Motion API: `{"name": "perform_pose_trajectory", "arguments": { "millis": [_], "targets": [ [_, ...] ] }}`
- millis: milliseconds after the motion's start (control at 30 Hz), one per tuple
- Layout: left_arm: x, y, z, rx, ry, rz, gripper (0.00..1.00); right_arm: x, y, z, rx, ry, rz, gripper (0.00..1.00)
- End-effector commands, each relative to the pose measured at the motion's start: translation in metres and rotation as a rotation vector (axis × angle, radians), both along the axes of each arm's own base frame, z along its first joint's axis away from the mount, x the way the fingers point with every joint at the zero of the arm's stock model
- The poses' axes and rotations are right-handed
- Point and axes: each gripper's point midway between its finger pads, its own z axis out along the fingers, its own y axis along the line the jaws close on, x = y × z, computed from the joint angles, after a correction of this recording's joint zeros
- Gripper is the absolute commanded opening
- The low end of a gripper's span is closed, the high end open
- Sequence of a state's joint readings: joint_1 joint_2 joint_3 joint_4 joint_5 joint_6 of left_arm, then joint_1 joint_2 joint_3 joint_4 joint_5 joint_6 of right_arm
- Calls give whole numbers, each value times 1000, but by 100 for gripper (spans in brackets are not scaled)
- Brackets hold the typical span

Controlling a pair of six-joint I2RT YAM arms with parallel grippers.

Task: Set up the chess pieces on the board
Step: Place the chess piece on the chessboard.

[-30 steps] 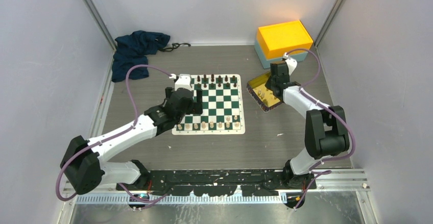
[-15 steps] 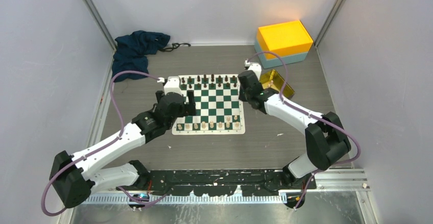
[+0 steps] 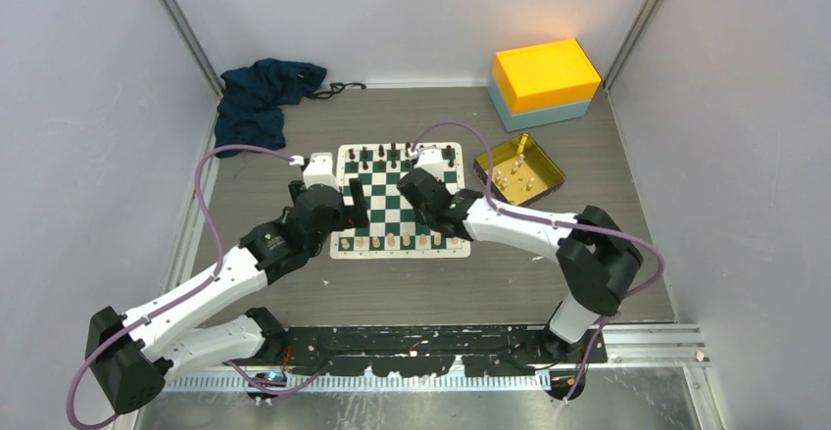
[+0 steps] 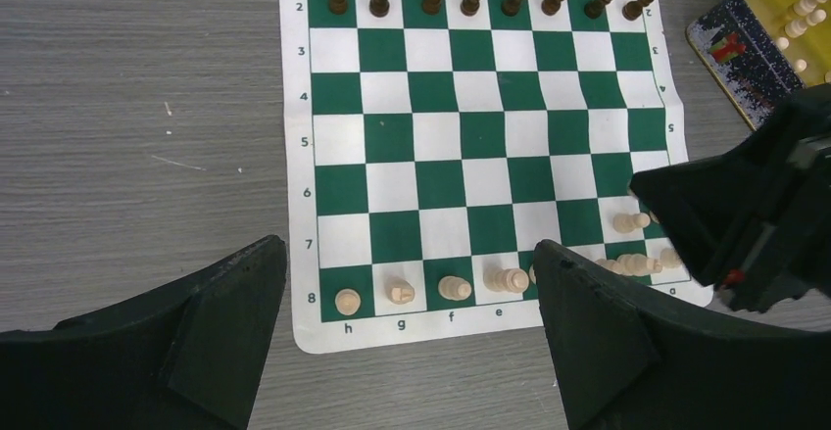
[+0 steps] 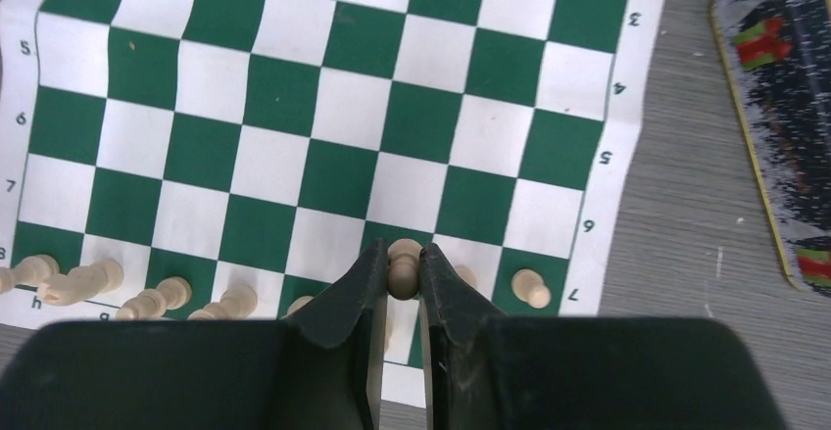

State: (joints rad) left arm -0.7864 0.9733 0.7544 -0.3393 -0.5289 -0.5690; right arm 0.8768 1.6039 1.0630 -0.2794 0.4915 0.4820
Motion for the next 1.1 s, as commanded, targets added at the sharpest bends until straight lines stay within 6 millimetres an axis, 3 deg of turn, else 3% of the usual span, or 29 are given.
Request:
{"name": "perform_pose_trajectory", "arguments": {
  "millis": [0,467,1067],
  "targets": [
    [0,5,10,-20,-33,25,96,7,21,7,12,-39,-24,1],
    [1,4,13,-11,-43,11,96,7,29,-19,-25,17,-40,1],
    [1,3,11,-13,-41,4,96,1,21,-40,-17,42,-98,1]
  ]
}}
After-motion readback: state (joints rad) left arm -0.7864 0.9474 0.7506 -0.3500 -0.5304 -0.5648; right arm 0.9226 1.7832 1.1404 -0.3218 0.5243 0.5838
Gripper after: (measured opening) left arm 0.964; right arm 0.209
